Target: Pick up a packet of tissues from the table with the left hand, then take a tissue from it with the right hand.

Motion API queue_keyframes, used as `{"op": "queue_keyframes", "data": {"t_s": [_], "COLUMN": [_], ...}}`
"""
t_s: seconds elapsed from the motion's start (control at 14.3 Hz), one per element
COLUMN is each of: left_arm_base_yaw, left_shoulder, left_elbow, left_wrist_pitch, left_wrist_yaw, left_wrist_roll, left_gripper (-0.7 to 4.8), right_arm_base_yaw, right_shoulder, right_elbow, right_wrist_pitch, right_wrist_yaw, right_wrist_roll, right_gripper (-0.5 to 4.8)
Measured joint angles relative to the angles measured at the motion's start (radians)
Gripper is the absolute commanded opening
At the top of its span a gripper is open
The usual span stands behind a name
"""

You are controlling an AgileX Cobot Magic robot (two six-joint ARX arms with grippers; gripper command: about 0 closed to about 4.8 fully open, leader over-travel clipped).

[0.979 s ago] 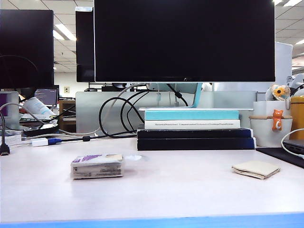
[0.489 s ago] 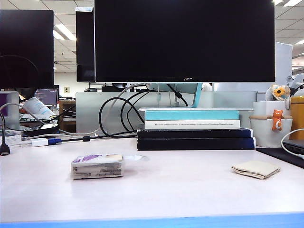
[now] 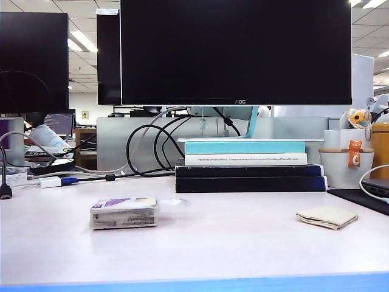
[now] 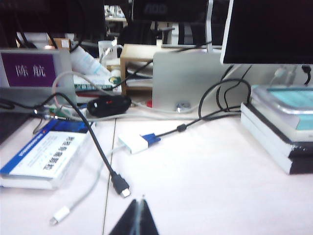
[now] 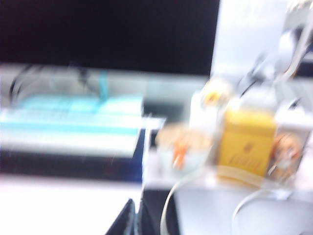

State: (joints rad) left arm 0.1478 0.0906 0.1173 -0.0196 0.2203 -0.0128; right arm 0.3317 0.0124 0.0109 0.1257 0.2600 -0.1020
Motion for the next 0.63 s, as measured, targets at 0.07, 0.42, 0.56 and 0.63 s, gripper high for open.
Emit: {"op": "queue_keyframes", "data": {"t_s": [0.07, 0.42, 0.56, 0.63], "left_arm_base_yaw": [0.0, 0.0, 0.0, 0.0], "left_shoulder": [0.0, 0.0, 0.0, 0.0], "left_elbow": [-0.005, -0.008, -0.016, -0.033], "left_wrist_pitch": [-0.016, -0.057, -0.059, -0.046], "left_wrist_yaw": [-0.006, -0.126, -0.111, -0.081], "left_wrist_roll": [0.013, 0.041, 0.06, 0.061], "left_gripper": [-0.03, -0.03, -0.03, -0.03], "right_arm_base_yaw": [0.0, 0.0, 0.0, 0.001], "right_shoulder": [0.0, 0.0, 0.0, 0.0], "right_elbow": [0.0, 0.0, 0.0, 0.0], "right_wrist_pitch": [-0.082, -0.202, -0.216, -0.221], "right_wrist_yaw": [-0.021, -0.055, -0.08, -0.12], "right_wrist_roll": [0.001, 0.132, 0.193, 0.195], "right_gripper": [0.18, 0.22, 0.23, 0.35]}}
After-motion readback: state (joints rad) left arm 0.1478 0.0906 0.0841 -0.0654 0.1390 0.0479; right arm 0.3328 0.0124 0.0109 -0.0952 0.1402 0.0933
